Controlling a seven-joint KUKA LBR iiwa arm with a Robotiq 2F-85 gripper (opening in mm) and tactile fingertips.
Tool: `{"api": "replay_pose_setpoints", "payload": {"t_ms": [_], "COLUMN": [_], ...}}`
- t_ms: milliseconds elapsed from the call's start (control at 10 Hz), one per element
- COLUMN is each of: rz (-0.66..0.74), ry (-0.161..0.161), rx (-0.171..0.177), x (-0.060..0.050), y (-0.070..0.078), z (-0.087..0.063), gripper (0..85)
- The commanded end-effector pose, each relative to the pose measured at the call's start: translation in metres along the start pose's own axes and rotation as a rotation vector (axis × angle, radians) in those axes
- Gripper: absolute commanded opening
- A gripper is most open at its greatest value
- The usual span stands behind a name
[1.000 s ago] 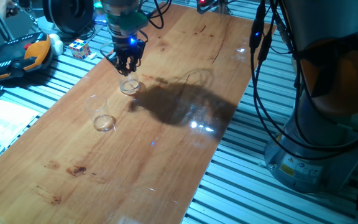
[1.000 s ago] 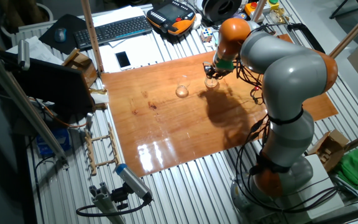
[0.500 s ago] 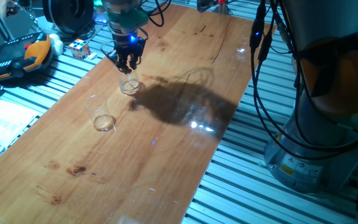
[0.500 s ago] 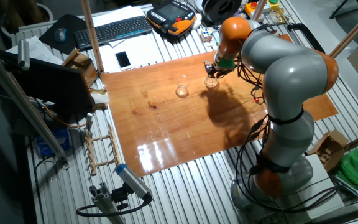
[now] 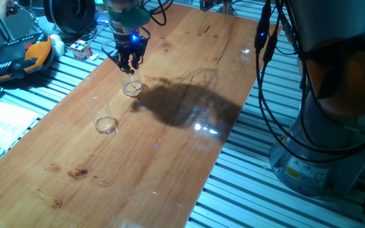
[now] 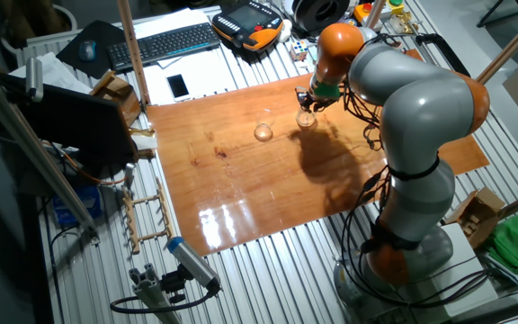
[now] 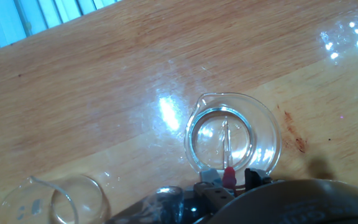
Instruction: Transfer liquid using a dropper
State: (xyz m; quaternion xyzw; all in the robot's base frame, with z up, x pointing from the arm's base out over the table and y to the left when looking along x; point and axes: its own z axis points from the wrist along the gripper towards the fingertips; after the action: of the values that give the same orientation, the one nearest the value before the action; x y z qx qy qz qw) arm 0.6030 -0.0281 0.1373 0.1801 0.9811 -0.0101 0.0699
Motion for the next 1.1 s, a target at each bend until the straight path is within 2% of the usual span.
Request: {"api": "replay_pose_setpoints", "payload": {"t_ms": [0,200,400,700,1000], "rz": [0.0,0.0,0.001,0.018,0.052], "ry": [0.0,0.005,0.024,0.044,0.05], "rx": [-0.001,-0.001,-0.002,0.019,0.024], "x": [0.0,0.0,0.0,0.0,0.009], "y": [0.0,0.001,0.003,0.003,0.011], "z": [0.0,-0.001,-0.002,-0.002,-0.025], "gripper": [31.0,31.0,31.0,36.0,38.7]}}
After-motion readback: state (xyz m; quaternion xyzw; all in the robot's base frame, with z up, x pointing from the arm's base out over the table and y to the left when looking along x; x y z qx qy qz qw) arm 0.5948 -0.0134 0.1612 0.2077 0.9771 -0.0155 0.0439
